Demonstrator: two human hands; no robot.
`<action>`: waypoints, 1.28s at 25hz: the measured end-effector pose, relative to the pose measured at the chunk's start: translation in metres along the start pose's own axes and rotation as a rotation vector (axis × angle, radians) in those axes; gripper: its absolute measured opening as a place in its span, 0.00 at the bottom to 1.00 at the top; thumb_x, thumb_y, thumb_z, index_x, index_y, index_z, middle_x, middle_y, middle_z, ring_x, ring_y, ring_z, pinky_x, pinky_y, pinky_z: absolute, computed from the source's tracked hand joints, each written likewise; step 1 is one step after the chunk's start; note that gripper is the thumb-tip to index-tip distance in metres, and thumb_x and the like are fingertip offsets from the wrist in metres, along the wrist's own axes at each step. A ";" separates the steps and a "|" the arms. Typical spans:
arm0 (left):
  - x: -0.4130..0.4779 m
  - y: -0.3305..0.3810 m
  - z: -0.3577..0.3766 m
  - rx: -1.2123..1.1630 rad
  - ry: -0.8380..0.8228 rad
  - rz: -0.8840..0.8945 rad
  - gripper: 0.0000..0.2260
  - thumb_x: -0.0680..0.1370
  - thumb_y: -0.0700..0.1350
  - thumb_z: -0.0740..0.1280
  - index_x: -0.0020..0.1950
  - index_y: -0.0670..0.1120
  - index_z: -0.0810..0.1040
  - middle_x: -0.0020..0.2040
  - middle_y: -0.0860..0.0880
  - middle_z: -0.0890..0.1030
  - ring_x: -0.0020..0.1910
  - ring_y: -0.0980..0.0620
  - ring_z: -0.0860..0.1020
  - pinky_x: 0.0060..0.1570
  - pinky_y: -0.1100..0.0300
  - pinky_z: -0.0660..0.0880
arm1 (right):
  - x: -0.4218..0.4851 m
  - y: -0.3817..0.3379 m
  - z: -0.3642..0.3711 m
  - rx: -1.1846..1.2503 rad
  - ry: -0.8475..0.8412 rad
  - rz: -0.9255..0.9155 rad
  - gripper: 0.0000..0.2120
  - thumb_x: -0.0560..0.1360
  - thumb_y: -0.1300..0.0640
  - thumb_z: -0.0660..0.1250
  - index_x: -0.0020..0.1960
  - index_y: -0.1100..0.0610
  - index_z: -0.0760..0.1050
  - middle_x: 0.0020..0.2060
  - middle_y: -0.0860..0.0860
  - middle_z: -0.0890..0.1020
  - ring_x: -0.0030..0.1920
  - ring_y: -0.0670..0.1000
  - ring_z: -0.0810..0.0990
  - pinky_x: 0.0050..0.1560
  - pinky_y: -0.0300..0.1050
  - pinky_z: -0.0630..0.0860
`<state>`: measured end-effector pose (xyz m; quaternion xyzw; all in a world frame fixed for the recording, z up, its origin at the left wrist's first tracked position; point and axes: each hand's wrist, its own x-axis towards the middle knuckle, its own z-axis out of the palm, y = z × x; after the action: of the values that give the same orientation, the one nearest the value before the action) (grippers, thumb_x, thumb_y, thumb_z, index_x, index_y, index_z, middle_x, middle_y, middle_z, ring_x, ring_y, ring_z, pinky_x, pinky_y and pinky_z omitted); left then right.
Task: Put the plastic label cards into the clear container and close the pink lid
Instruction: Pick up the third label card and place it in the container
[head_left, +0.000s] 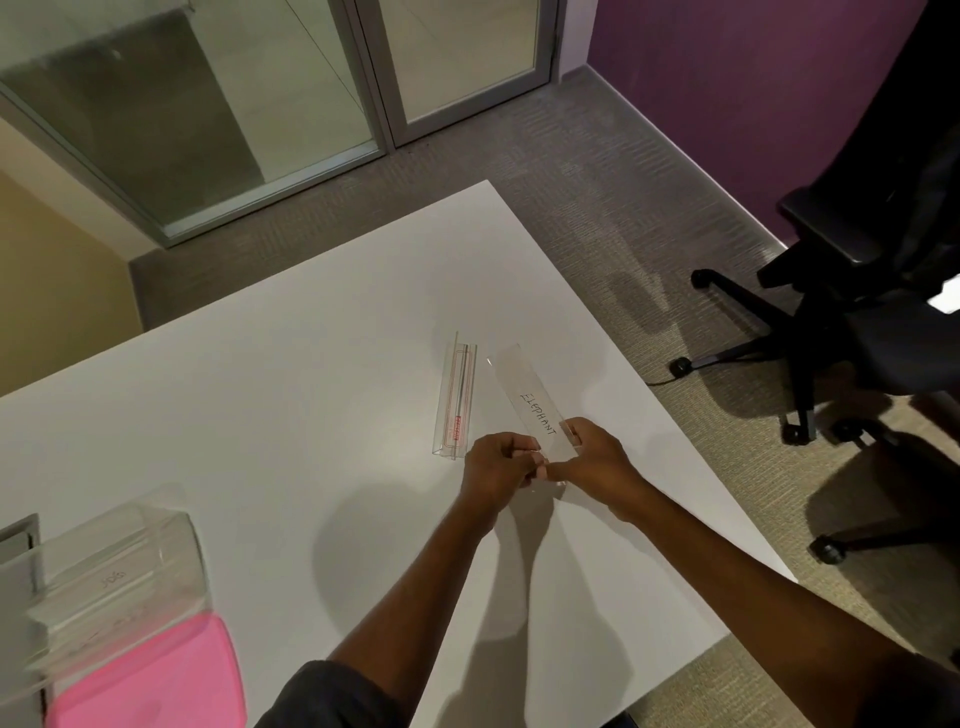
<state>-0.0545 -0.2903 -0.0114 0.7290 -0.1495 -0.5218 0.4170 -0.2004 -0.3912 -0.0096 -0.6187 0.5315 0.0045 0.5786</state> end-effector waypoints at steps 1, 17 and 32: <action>-0.004 0.000 -0.005 0.006 0.008 0.020 0.06 0.80 0.37 0.73 0.56 0.41 0.87 0.52 0.45 0.91 0.44 0.48 0.89 0.46 0.57 0.87 | -0.002 -0.004 0.003 -0.027 -0.007 -0.017 0.32 0.67 0.54 0.87 0.64 0.45 0.74 0.54 0.38 0.79 0.63 0.54 0.80 0.36 0.27 0.79; -0.087 -0.009 -0.294 0.389 0.215 0.304 0.32 0.73 0.46 0.84 0.75 0.59 0.79 0.75 0.57 0.78 0.71 0.54 0.77 0.69 0.51 0.79 | -0.029 -0.145 0.104 -0.751 -0.290 -0.557 0.34 0.71 0.61 0.80 0.75 0.49 0.75 0.67 0.49 0.81 0.67 0.53 0.79 0.68 0.54 0.77; -0.183 -0.082 -0.488 0.827 0.337 0.249 0.26 0.73 0.40 0.80 0.69 0.57 0.84 0.60 0.54 0.89 0.51 0.55 0.81 0.48 0.57 0.78 | -0.056 -0.242 0.323 -0.880 -0.526 -0.825 0.32 0.72 0.62 0.76 0.74 0.48 0.75 0.64 0.49 0.80 0.62 0.53 0.78 0.60 0.54 0.78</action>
<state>0.2846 0.0995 0.0949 0.8852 -0.3617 -0.2388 0.1690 0.1326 -0.1786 0.0909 -0.9288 0.0404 0.1503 0.3364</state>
